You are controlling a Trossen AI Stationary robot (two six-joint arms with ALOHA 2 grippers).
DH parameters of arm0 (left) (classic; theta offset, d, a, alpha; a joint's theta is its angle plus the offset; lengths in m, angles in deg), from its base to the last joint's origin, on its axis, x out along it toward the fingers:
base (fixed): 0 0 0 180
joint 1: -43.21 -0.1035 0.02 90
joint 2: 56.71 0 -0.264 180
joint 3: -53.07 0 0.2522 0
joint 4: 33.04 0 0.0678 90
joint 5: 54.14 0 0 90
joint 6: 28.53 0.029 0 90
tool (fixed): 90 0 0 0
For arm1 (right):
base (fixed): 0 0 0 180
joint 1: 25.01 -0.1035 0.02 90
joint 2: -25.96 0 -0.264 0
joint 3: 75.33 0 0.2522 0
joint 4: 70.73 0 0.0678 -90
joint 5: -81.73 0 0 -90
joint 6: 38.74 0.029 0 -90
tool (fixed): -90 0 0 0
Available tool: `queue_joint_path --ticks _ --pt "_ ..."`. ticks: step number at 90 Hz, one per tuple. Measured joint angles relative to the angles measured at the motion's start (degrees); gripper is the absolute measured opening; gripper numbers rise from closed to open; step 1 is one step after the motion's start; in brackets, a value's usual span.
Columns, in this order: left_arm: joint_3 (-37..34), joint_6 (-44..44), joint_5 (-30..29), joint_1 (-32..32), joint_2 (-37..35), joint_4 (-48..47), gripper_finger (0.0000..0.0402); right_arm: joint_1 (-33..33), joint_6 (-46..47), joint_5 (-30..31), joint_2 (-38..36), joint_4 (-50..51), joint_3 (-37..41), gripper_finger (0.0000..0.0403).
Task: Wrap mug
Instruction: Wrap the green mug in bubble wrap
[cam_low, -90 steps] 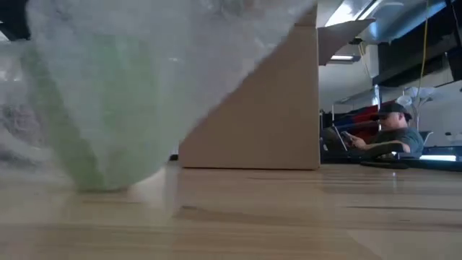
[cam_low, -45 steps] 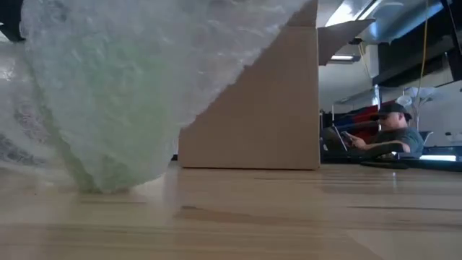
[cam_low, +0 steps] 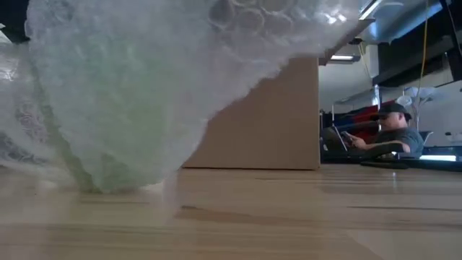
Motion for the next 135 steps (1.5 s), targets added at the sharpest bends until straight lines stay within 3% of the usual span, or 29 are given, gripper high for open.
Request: queue_joint_path --ticks 38,57,67,88,126,135 --pt "0.0 0.0 0.0 -0.1 -0.1 -0.1 0.0000 0.0 2.3 2.9 -1.9 8.2 0.0 0.0193" --pt "0.0 0.0 0.0 -0.1 -0.1 -0.1 0.0000 0.0 5.5 10.2 -3.6 18.2 0.0 0.0193" --pt "0.0 0.0 0.0 -0.1 -0.1 -0.1 0.0000 -0.1 6.1 14.2 -5.4 17.3 0.0 0.0193" --pt "0.0 0.0 0.0 0.0 -0.1 -0.1 0.0000 -0.1 7.3 14.6 -8.4 14.1 0.0 0.0193" --pt "0.0 0.2 0.0 0.0 -0.1 -0.1 0.0000 -3.6 6.1 12.5 -6.3 3.1 0.0 0.0193" --pt "0.0 0.2 0.0 -0.1 -0.1 0.0 0.0000 -3.8 4.5 9.3 -4.6 -1.7 0.0 0.0189"
